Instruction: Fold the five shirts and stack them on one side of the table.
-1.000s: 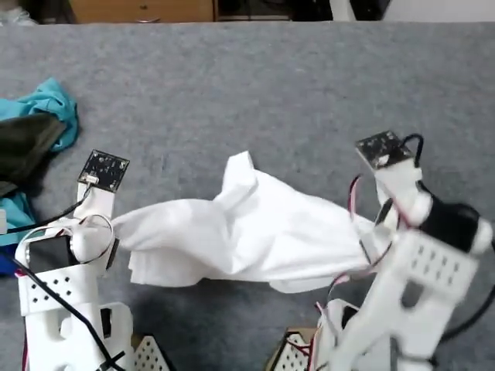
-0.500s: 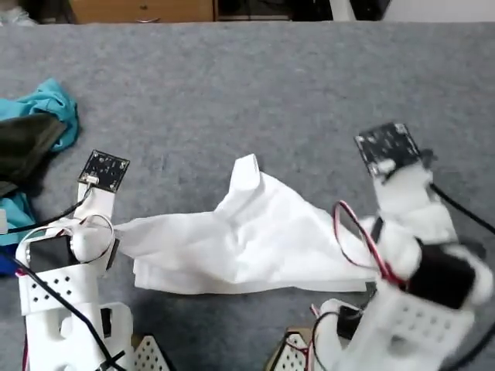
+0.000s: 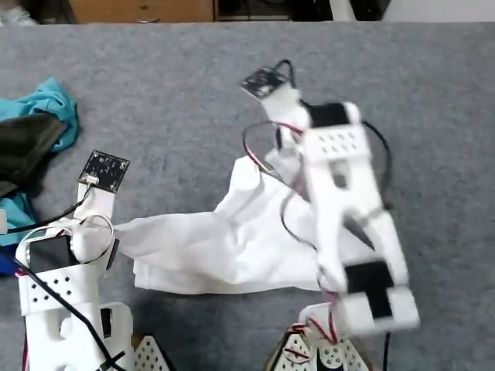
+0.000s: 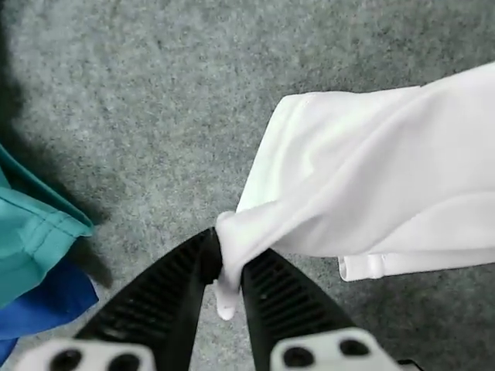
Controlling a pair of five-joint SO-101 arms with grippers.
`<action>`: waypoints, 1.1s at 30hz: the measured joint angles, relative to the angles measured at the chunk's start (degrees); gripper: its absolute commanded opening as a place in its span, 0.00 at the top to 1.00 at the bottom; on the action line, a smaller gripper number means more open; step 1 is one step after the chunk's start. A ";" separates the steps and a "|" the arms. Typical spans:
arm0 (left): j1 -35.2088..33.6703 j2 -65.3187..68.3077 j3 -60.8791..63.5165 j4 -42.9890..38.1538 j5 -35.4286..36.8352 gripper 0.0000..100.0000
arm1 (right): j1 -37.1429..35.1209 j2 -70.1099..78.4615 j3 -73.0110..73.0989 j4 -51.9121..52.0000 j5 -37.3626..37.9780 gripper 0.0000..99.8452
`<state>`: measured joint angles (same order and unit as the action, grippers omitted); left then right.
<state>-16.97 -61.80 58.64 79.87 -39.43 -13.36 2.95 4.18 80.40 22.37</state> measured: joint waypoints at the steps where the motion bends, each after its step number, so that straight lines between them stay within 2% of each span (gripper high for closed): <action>1: 0.00 0.00 0.00 0.53 0.00 0.98 | -0.79 3.69 -2.73 0.00 -0.18 0.83; 8: 0.00 0.00 1.93 1.23 0.00 0.98 | -5.89 26.11 -20.57 -0.26 -4.13 0.83; 14: 0.00 0.00 2.02 1.23 0.00 0.98 | -9.23 39.21 -34.02 2.20 -5.80 1.00; 25: 0.00 0.00 2.02 1.23 0.00 0.98 | -14.86 50.02 -67.25 12.13 -5.89 0.98; 27: 0.00 0.00 2.11 1.23 0.00 0.98 | -14.86 52.40 -71.21 12.92 -5.89 0.93; 30: 0.00 0.00 2.81 1.23 0.00 0.98 | -14.86 54.59 -75.96 15.65 -5.89 0.79; 33: 0.00 0.00 3.43 1.23 0.00 0.98 | -14.86 56.09 -79.91 18.20 -5.89 0.74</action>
<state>-16.97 -61.80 62.07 81.10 -39.43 -28.22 59.03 -75.74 98.59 16.48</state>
